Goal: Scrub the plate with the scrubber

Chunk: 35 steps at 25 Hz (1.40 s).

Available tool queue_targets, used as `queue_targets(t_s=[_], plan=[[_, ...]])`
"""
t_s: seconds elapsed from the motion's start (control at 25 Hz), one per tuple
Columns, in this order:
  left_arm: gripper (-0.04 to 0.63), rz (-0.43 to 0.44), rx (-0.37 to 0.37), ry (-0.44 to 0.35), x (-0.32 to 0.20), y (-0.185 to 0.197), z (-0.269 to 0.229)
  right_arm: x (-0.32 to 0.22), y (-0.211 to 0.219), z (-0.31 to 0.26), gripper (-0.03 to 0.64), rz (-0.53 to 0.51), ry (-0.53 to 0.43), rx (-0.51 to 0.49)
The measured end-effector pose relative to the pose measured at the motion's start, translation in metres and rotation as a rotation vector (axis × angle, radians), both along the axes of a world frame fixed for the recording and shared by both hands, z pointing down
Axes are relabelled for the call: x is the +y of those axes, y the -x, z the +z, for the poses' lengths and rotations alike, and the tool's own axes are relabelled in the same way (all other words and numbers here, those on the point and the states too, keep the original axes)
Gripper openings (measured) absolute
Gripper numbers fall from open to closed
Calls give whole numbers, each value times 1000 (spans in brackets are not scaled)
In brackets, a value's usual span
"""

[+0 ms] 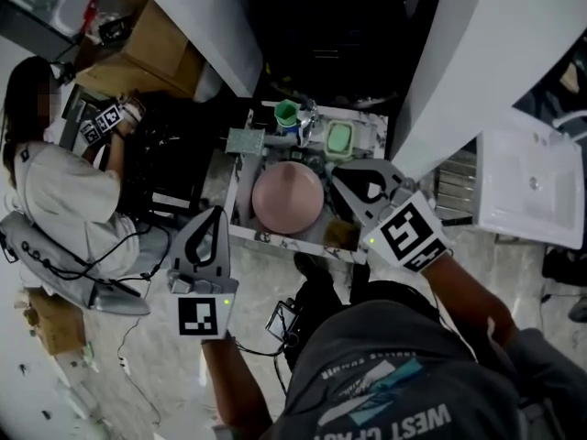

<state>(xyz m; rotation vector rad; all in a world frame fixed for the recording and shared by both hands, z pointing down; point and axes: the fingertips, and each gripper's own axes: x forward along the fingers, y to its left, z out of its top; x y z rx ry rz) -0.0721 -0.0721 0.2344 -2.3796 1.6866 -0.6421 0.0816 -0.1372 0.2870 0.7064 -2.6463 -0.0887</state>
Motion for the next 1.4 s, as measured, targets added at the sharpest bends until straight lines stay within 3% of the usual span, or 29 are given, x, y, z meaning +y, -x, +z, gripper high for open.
queue_targets(t_s=[0.4,0.64,1.4], plan=[[0,37,26,28,-37,36,31,-27,30,24,31,55,21,52],[0,39,81,59,-58,56,50,-41,45,55,31,82,68,100],[0,55,115,231,-87,97,163,-86,78,269,34,177,348,261]])
